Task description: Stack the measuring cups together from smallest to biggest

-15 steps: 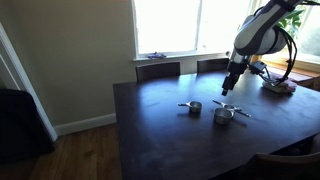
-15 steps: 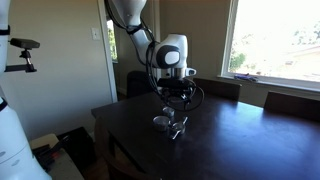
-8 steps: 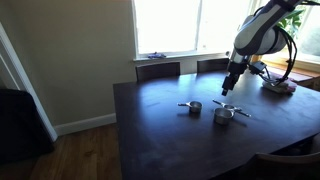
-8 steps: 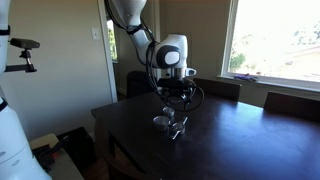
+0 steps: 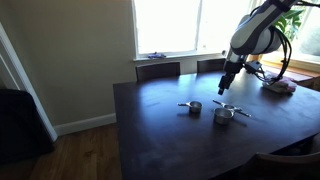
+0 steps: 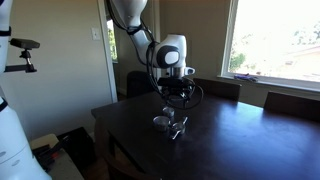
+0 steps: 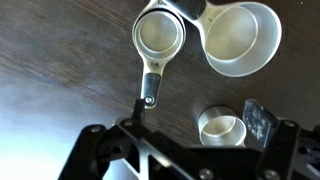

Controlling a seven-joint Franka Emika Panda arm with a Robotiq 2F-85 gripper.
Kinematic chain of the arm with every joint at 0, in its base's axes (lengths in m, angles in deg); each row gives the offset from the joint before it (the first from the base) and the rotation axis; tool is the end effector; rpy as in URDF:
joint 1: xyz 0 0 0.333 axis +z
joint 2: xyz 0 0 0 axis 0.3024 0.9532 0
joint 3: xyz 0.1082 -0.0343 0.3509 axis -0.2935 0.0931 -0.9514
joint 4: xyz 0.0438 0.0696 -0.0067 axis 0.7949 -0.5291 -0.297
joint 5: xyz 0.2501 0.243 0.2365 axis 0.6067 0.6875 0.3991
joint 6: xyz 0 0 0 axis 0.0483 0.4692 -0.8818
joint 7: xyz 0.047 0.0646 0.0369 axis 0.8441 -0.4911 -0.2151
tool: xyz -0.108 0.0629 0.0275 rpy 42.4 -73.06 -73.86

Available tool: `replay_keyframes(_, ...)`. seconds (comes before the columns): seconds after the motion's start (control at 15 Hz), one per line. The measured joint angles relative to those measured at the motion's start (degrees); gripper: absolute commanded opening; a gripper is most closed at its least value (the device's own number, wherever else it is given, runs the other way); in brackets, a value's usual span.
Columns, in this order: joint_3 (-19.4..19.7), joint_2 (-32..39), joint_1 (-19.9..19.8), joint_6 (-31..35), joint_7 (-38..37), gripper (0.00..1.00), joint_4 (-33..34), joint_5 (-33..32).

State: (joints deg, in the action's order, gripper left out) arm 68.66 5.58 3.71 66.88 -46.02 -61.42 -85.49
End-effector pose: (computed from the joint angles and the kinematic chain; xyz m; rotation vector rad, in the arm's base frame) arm 0.6215 -0.0874 0.2294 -3.0713 -0.5507 -0.1971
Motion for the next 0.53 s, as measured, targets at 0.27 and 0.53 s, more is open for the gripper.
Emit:
replay_keyframes(0.27,-0.8,2.0,1.8,0.0,0.9,1.00,4.0,-1.2)
replay_keyframes(0.53,-1.0,6.5,3.7,0.2,2.0,1.00,8.7,-4.0)
